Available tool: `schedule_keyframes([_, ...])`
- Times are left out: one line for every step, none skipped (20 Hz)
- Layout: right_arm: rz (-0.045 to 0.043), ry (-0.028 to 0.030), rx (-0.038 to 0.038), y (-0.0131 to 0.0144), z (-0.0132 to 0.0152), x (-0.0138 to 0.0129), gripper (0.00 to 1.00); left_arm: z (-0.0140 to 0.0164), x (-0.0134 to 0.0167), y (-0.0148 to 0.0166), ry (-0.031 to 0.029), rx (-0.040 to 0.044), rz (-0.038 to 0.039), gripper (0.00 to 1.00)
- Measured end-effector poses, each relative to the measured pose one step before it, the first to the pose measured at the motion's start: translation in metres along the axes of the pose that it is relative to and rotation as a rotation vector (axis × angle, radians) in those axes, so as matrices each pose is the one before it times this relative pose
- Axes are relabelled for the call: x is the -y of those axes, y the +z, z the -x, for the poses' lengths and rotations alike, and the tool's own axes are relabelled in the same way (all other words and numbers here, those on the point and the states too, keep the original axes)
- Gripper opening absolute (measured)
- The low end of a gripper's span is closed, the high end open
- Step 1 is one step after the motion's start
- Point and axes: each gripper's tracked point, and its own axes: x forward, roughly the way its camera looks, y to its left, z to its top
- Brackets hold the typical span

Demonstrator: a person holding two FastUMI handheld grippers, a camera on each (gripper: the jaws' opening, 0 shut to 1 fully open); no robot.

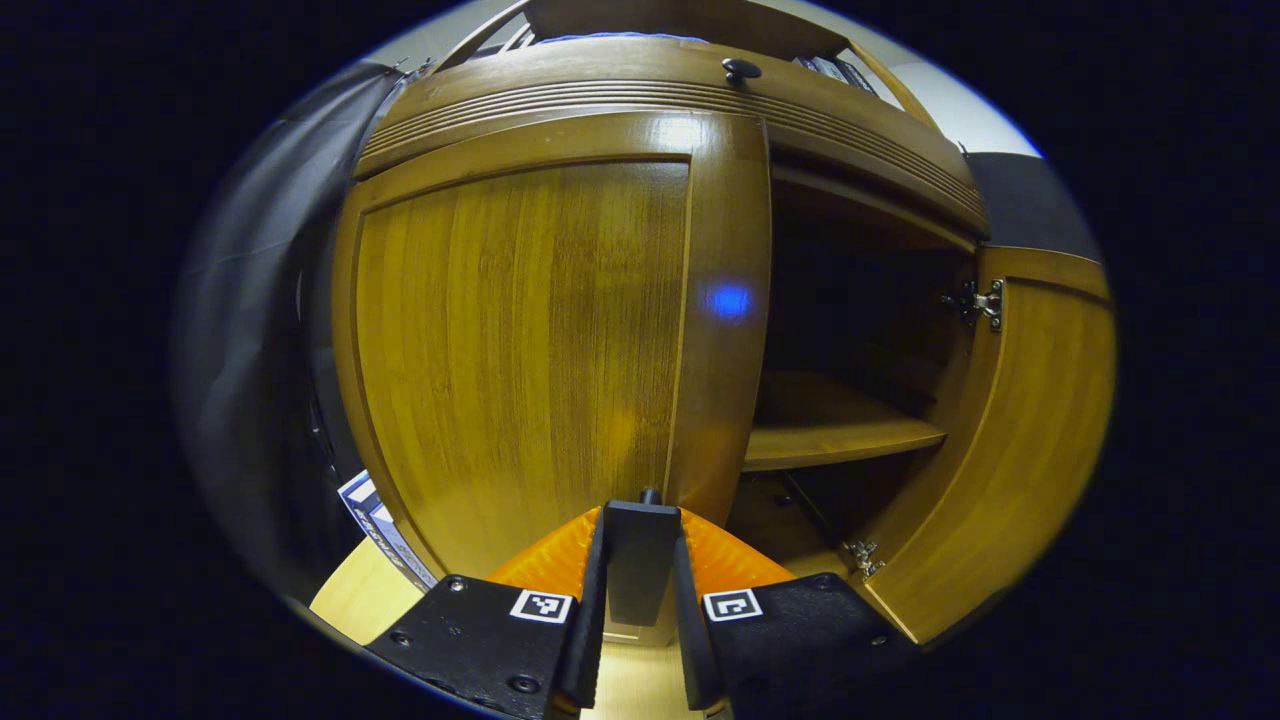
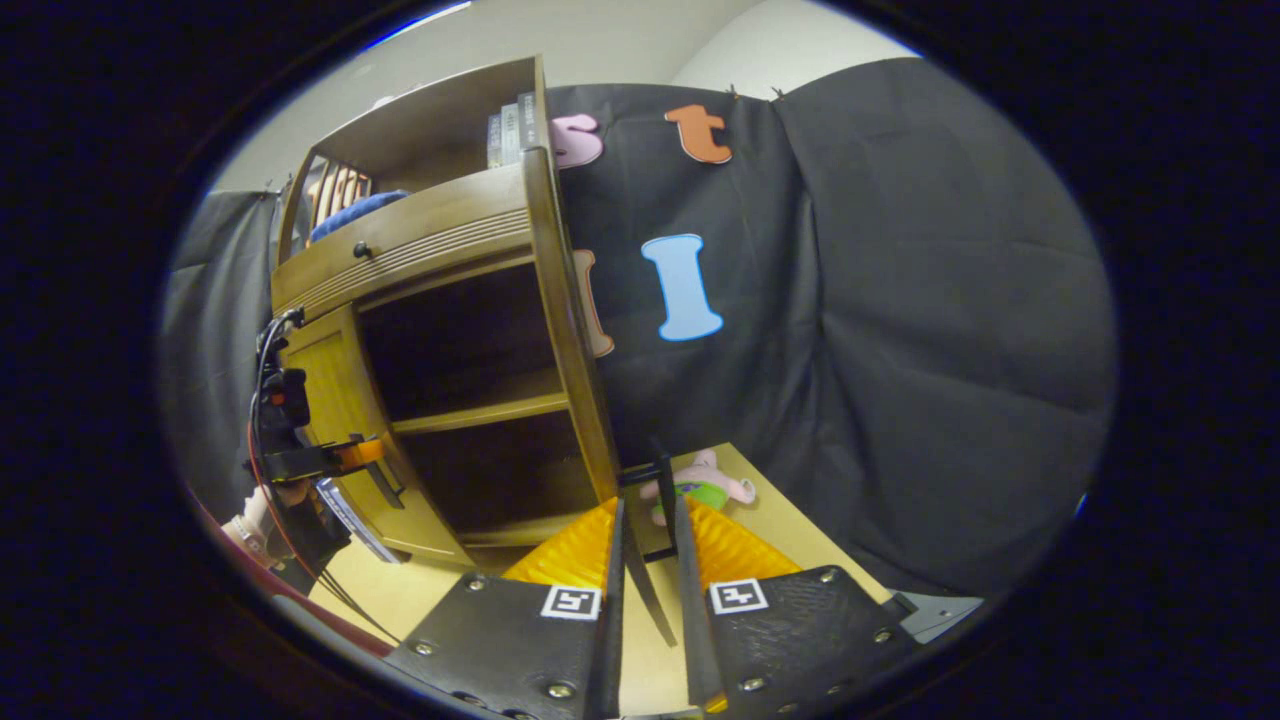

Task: Open the right door of the double-door shoe cabinet with the right hand, and open the left door with the left hand.

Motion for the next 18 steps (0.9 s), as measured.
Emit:
schedule_keyframes([0.00251, 0.00831, 0.00049, -0.00016, 0.00244, -0.00307, 0.25, 0.00354, -0.00079, -0.00086, -0.00139, 0.00061, 0.0026, 0.34])
schedule_keyframes([0.00229, 0.00867, -0.00198, -0.00183, 0.00323, -0.00422, 0.25, 0.00345, -0.00064, -0.00042, -0.00237, -0.00017, 0.00201, 0.36])
schedule_keyframes([0.00271, 0.00665, -0.00568, -0.0014, 0.00137, -0.00342, 0.25, 0.00346, -0.00142, -0.00042, -0.00304, 0.00187, 0.00448, 0.34])
schedule_keyframes([0.00301, 0.00943, -0.00562, -0.00237, 0.00122, -0.00357, 0.25, 0.0037, -0.00105, -0.00002, -0.00457, 0.00258, 0.00894, 0.34])
schedule_keyframes([0.00313, 0.00941, -0.00463, 0.00077, 0.00172, -0.00253, 0.25, 0.00347, -0.00077, -0.00142, -0.00362, 0.0011, 0.00599, 0.34])
schedule_keyframes([0.00345, 0.01214, -0.00504, -0.00063, 0.00169, -0.00305, 0.25, 0.00403, -0.00126, -0.00034, -0.00164, 0.00229, 0.00384, 0.34])
schedule_keyframes([0.00569, 0.01195, -0.0041, -0.00019, -0.00025, -0.00499, 0.25, 0.00301, -0.00121, -0.00036, -0.00094, 0.00291, 0.0012, 0.34])
schedule_keyframes([0.00659, 0.01396, -0.00302, -0.00028, -0.00173, -0.00459, 0.25, 0.00331, -0.00098, -0.00016, -0.00099, 0.00269, 0.00067, 0.34])
schedule_keyframes([0.00851, 0.01425, -0.00372, 0.00009, -0.0016, -0.00602, 0.25, 0.00327, -0.00104, -0.00087, -0.00119, 0.00292, 0.0034, 0.36])
schedule_keyframes([0.01095, 0.01418, -0.00118, 0.00023, -0.00164, -0.00492, 0.25, 0.00314, -0.00089, 0.00053, -0.00155, 0.003, 0.0062, 0.34])
schedule_keyframes([0.01194, 0.0145, -0.0006, 0.00247, -0.0017, -0.00511, 0.25, 0.00324, -0.00175, -0.00098, -0.00109, 0.00356, 0.00883, 0.34])
schedule_keyframes([0.01467, 0.01238, -0.00056, 0.0002, -0.00185, -0.00615, 0.25, 0.00296, -0.00124, -0.00027, -0.00046, 0.00147, 0.00451, 0.34])
schedule_keyframes([0.01888, 0.01244, 0.00039, 0.00141, -0.00166, -0.0061, 0.25, 0.00275, -0.00158, -0.00103, 0.00014, 0.00064, 0.00096, 0.36])
schedule_keyframes([0.01911, 0.013, -0.00036, 0.00126, -0.00273, -0.00564, 0.25, 0.00331, -0.00094, 0.00019, 0.00022, 0.00168, 0.00107, 0.34])
schedule_keyframes([0.01756, 0.014, -0.00024, 0.00155, -0.00283, -0.00593, 0.25, 0.00254, -0.00128, -0.0004, 0.00005, 0.00171, 0.00408, 0.34])
schedule_keyframes([0.01563, 0.01514, -0.00151, -0.00034, -0.00079, -0.00635, 0.25, 0.00354, -0.00164, -0.00018, -0.00094, 0.00172, 0.00642, 0.34])
schedule_keyframes([0.01415, 0.01411, -0.00313, -0.00039, -0.00212, -0.00634, 0.25, 0.00271, -0.00205, -0.00049, -0.00148, 0.0013, 0.00684, 0.34])
schedule_keyframes([0.01196, 0.01359, -0.00569, -0.00119, -0.00173, -0.0057, 0.25, 0.00324, -0.00177, 0.00015, -0.00215, 0.00034, 0.00734, 0.34])
